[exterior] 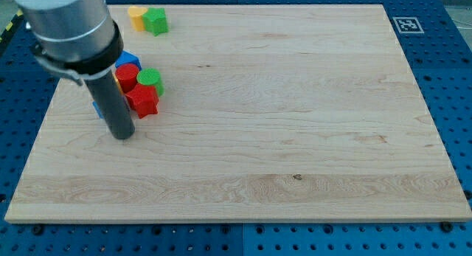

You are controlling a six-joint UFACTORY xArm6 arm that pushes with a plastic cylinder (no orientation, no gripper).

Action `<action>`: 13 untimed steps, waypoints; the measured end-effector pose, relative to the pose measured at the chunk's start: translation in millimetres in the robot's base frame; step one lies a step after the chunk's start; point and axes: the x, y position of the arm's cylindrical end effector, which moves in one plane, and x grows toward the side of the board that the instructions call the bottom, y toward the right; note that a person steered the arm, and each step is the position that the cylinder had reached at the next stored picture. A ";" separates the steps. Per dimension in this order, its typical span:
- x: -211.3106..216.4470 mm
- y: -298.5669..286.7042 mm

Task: Place the blue cube diagonally to the red star

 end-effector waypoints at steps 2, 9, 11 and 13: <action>-11.4 -64.1; -39.7 -20.7; -4.0 40.1; 8.9 118.9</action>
